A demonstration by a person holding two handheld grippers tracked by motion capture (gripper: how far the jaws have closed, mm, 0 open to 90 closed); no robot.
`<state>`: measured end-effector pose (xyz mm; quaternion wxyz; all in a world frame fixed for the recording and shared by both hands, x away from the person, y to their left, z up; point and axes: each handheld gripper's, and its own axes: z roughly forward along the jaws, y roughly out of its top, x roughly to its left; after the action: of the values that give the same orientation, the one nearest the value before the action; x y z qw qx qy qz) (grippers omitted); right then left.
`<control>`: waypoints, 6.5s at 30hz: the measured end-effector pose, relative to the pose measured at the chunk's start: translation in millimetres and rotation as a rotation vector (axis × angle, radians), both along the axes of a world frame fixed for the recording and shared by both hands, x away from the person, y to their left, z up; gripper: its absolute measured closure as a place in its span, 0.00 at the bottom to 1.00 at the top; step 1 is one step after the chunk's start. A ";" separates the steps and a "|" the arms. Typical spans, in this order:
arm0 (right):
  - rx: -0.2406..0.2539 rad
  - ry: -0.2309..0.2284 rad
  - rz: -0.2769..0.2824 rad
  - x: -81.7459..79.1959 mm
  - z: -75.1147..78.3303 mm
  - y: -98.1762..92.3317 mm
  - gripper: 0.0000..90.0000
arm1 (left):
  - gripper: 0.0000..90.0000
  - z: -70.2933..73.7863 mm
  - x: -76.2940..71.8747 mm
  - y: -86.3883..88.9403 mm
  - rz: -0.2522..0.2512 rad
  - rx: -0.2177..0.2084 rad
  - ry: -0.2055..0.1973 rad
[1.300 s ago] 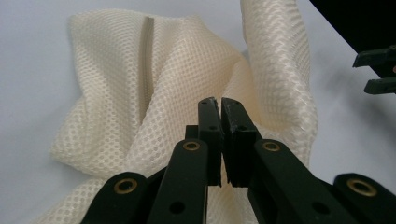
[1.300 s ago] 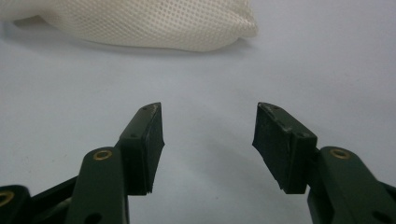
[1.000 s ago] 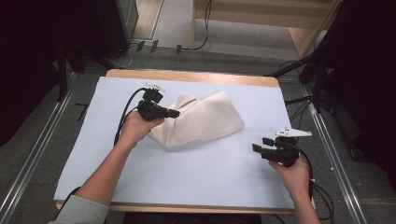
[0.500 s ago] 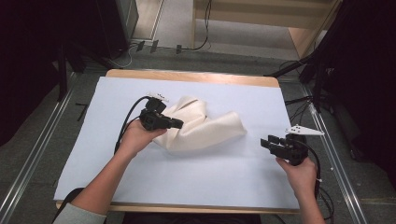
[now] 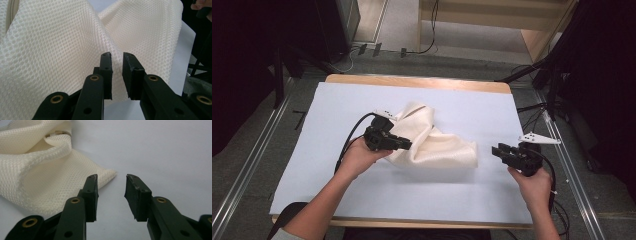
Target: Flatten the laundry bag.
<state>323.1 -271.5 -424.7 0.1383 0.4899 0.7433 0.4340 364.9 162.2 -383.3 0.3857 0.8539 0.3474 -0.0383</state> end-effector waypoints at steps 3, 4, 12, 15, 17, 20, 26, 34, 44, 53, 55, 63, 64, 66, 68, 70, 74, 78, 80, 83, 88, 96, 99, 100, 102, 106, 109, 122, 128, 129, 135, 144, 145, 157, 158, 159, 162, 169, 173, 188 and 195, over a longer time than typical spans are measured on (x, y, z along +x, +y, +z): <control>-0.005 -0.003 0.011 -0.1 2.4 3.5 0.72 | 0.82 2.5 -2.1 5.3 0.011 0.005 -0.013; -0.002 -0.001 0.013 0.2 3.7 5.6 0.72 | 0.79 3.3 -1.3 8.7 0.018 -0.002 -0.022; -0.033 -0.008 0.088 25.6 19.3 30.7 0.73 | 0.60 2.4 26.6 35.9 0.108 0.026 -0.033; -0.030 0.000 0.112 33.7 22.9 36.7 0.73 | 0.58 2.1 35.0 41.4 0.123 0.026 -0.039; -0.010 0.012 0.129 41.6 25.3 41.4 0.72 | 0.54 1.3 44.2 45.0 0.136 0.015 -0.042; -0.004 0.012 0.166 55.6 30.6 53.1 0.69 | 0.52 -3.0 58.5 46.6 0.150 0.022 -0.065; 0.003 0.024 0.233 61.9 35.8 73.0 0.63 | 0.50 -11.6 68.5 47.3 0.151 0.010 -0.050; -0.114 0.071 0.307 66.3 13.4 100.5 0.65 | 0.58 -24.7 71.1 43.1 0.141 0.068 -0.025; -0.148 0.166 0.346 66.3 -7.5 101.4 0.94 | 0.94 -29.4 68.2 42.3 0.105 0.105 0.029; -0.123 0.124 0.291 65.9 -0.9 87.4 0.96 | 0.97 -18.4 64.0 67.1 0.145 0.020 0.027; -0.119 0.122 0.276 65.6 -0.2 83.8 0.96 | 0.97 -16.8 63.1 73.2 0.157 0.006 0.029; -0.106 0.101 0.246 65.1 1.5 75.0 0.96 | 0.97 -14.3 58.7 87.8 0.182 -0.020 0.032; -0.106 0.093 0.242 65.0 2.3 73.3 0.96 | 0.97 -13.9 57.9 91.3 0.191 -0.025 0.036; -0.103 0.093 0.236 64.8 2.8 72.6 0.96 | 0.97 -13.5 57.5 93.2 0.193 -0.026 0.036; -0.101 0.082 0.210 64.8 4.7 67.2 0.97 | 0.97 -12.3 56.6 97.3 0.205 -0.034 0.037; -0.094 0.082 0.203 64.8 5.2 64.6 0.97 | 0.97 -11.7 55.7 101.1 0.211 -0.046 0.038; -0.063 0.081 0.192 63.9 7.4 58.1 0.97 | 0.97 -15.0 53.7 105.5 0.213 -0.038 0.063; -0.064 0.047 0.185 58.1 13.6 58.3 0.97 | 0.96 -24.4 50.4 108.8 0.214 0.007 0.100; -0.055 0.050 0.184 55.7 14.8 58.0 0.97 | 0.96 -27.5 49.6 113.3 0.224 0.006 0.112; -0.030 0.040 0.193 46.0 17.5 58.2 0.97 | 0.96 -30.4 48.8 118.8 0.232 0.009 0.120; -0.014 0.003 0.252 18.5 21.0 74.3 0.98 | 0.91 -33.2 46.7 127.1 0.241 0.015 0.110; -0.022 0.063 0.274 13.4 8.8 75.4 0.83 | 0.69 -21.3 36.1 146.6 0.234 -0.078 0.091; -0.012 0.052 0.269 15.4 9.3 74.1 0.77 | 0.68 -16.0 34.9 150.9 0.246 -0.075 0.072; -0.006 0.046 0.267 18.0 10.1 73.5 0.74 | 0.68 -15.7 36.3 152.1 0.251 -0.069 0.067; -0.008 0.035 0.253 23.9 11.8 72.9 0.70 | 0.70 -16.7 40.7 155.0 0.267 -0.070 0.060; 0.005 0.040 0.223 42.3 9.0 72.0 0.65 | 0.69 -28.3 52.3 157.1 0.281 -0.063 0.070; 0.020 0.034 0.205 53.2 4.4 72.4 0.64 | 0.68 -41.2 58.8 155.2 0.271 -0.032 0.067; 0.032 0.049 0.168 74.7 -11.8 72.6 0.53 | 0.63 -67.8 60.6 143.0 0.207 0.034 0.096; 0.037 0.094 0.198 83.7 -23.7 83.5 0.47 | 0.77 -70.1 55.4 139.5 0.204 0.033 0.105; 0.031 0.119 0.203 85.8 -25.2 85.7 0.48 | 0.81 -70.8 55.8 139.8 0.198 0.035 0.117; 0.022 0.144 0.269 90.9 -27.4 102.0 0.92 | 0.97 -73.5 57.5 139.6 0.214 0.014 0.154; 0.153 -0.064 0.355 61.9 28.5 94.3 0.96 | 0.99 -64.1 68.2 150.1 0.292 -0.027 0.128; 0.159 -0.080 0.367 56.9 34.5 93.7 0.96 | 0.99 -63.4 69.8 152.6 0.312 -0.039 0.117; 0.153 -0.142 0.387 22.6 51.0 82.6 0.96 | 0.99 -63.8 80.8 206.4 0.525 -0.077 0.128; 0.158 -0.106 0.384 20.6 41.1 81.7 0.96 | 0.98 -65.3 81.0 206.3 0.523 -0.081 0.142; 0.160 -0.098 0.382 19.9 37.6 81.4 0.96 | 0.97 -65.8 80.8 206.4 0.511 -0.080 0.156; 0.163 -0.078 0.369 17.9 29.4 80.1 0.95 | 0.92 -62.3 78.0 206.6 0.499 -0.072 0.131; 0.081 -0.010 0.298 8.2 14.0 65.9 0.76 | 0.77 -41.5 68.0 216.8 0.471 -0.093 0.048; 0.034 0.031 0.257 3.2 12.3 55.1 0.59 | 0.72 -30.8 65.1 215.5 0.456 -0.116 0.029; 0.038 0.002 0.053 0.2 9.4 -13.7 0.58 | 0.62 -9.9 95.4 133.4 0.274 -0.055 0.005; 0.048 0.016 0.094 2.7 8.4 4.1 0.66 | 0.60 -20.4 117.8 105.9 0.234 -0.013 0.024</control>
<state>325.8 -267.3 -416.3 0.1000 0.4612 0.7560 0.4536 482.8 268.1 -403.7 0.3891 0.8043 0.4491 -0.0053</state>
